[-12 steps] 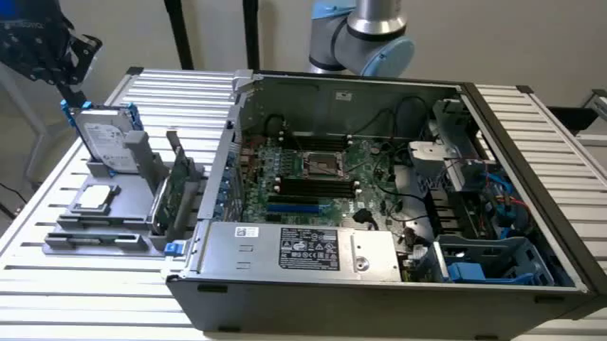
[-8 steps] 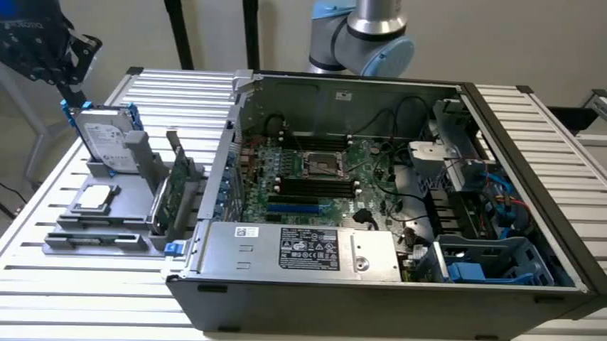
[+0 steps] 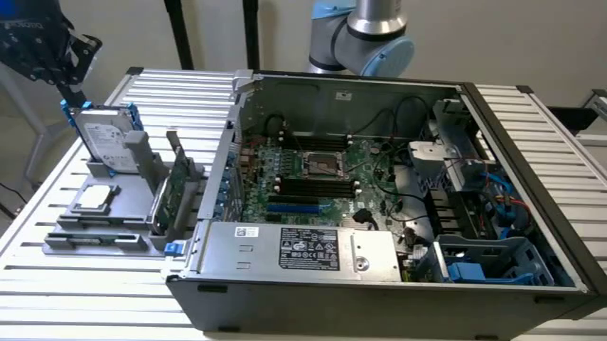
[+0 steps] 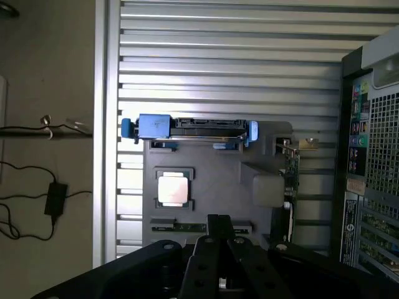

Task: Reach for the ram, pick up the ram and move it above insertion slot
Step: 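Reach for the ram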

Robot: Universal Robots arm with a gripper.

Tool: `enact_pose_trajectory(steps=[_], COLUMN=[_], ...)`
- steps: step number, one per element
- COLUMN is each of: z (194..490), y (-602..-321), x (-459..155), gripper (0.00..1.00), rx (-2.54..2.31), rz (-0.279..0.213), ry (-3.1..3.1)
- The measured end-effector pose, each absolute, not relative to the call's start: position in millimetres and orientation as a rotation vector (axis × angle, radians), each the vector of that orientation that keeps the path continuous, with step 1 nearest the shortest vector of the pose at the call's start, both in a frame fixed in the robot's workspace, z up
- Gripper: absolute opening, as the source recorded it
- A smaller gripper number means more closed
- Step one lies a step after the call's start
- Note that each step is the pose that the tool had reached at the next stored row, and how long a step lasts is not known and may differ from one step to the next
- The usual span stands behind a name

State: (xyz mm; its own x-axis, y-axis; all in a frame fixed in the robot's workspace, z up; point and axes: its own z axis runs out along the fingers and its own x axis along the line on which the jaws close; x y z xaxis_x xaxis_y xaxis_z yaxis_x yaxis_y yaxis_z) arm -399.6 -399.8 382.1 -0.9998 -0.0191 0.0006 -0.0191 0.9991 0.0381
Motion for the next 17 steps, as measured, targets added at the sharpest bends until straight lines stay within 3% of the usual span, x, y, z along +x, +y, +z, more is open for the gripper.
enact_pose_trajectory(steps=[17], z=[372], y=[-463], x=[-397], gripper=[0.11], rx=[0.031], rz=[-0.061], ry=[-3.14])
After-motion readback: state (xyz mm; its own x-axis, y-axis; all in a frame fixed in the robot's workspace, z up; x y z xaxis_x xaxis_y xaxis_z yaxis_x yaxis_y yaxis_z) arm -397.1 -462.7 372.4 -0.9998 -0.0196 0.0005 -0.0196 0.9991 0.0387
